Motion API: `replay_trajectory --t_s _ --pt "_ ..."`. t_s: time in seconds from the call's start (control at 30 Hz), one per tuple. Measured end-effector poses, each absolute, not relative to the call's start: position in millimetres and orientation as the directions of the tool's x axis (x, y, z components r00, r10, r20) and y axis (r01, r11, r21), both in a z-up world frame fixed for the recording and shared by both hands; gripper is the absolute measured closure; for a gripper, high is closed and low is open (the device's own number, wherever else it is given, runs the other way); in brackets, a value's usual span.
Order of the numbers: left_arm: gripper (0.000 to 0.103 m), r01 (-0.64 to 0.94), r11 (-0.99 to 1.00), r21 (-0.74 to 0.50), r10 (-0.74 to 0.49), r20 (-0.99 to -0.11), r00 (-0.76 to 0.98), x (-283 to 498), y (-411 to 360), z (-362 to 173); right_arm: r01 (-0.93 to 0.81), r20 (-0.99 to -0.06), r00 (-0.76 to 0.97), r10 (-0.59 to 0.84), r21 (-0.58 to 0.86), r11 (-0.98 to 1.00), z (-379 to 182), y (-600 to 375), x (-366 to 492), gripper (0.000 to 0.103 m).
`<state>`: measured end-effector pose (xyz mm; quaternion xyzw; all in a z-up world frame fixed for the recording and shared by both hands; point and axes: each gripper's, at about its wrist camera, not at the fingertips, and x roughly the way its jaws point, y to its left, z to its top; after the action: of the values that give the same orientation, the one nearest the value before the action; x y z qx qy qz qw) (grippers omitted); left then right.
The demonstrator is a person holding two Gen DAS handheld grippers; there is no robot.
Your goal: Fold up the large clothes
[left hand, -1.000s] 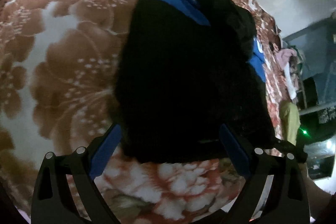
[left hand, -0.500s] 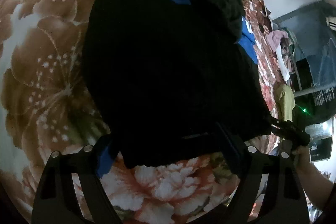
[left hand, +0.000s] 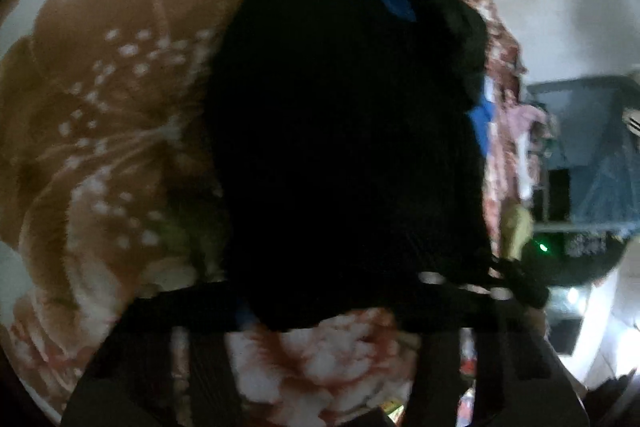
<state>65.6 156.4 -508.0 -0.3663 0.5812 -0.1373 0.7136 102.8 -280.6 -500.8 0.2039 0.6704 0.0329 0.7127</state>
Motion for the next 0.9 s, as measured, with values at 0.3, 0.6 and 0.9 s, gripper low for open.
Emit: replay_trajectory --t_s 0.3,0.6,0.9 --pt "0.086 -0.221 0.714 -0.664 -0.607 -0.745 0.276 73.1 155.5 -508.2 0.109 -0.962 0.050 0.269 0.273 0.956 -477.7 -248.1 115.7 0.066" --pt "0.087 -0.062 0.727 -0.683 -0.643 -0.710 0.287 98.6 148.5 -433.3 -0.039 -0.986 0.138 0.091 0.086 0.996 -400.5 -193.2 135.4 0.070" --pt "0.087 -0.060 0.735 -0.675 -0.624 -0.709 0.328 136.3 145.2 -422.9 -0.182 -0.982 0.160 0.101 0.071 0.981 -383.9 -193.5 158.6 0.070"
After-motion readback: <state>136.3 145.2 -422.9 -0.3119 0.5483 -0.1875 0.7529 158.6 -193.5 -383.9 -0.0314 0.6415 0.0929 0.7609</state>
